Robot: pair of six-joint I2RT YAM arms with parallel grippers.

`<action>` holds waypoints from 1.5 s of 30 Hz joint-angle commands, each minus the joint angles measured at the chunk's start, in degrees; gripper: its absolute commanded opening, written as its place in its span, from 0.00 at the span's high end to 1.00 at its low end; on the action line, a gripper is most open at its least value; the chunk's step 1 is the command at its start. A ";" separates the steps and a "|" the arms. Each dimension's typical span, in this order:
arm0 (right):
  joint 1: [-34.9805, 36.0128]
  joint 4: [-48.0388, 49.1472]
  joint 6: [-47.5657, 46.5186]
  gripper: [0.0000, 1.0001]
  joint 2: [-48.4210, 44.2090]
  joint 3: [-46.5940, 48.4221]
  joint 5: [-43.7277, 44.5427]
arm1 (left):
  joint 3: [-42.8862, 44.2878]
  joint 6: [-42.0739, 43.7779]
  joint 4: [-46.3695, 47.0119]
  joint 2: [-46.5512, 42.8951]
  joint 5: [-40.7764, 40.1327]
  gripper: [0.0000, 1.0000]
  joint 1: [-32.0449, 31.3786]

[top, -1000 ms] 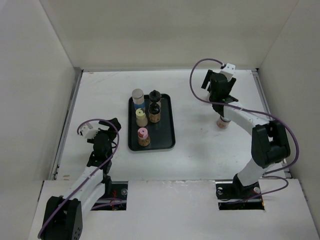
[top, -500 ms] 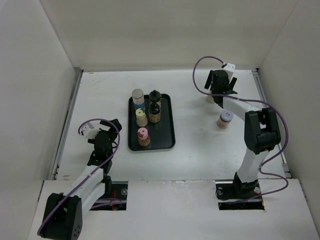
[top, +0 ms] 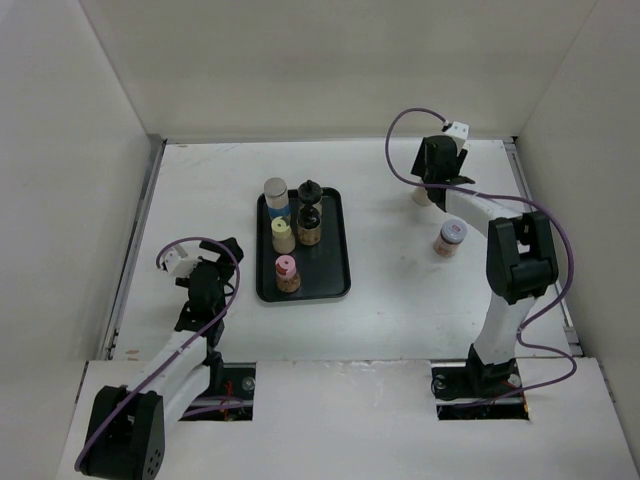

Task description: Organize the condiment bottles

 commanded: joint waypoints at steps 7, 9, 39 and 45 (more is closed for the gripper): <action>0.00 1.66 0.69 0.51 -3.45 0.88 0.11 | 1.40 0.56 2.41 -1.65 -0.30 0.00 0.15; 1.14 2.45 0.52 0.51 -6.08 -0.17 0.38 | 1.22 0.56 2.32 -2.44 -0.30 0.00 0.33; 42.81 7.29 3.33 0.50 -13.22 -9.32 -0.41 | 1.13 0.65 2.23 -3.32 -1.00 0.00 -0.28; 46.58 12.73 1.49 0.49 -6.81 -7.39 0.11 | 0.87 0.91 1.44 -4.64 -0.91 0.00 0.15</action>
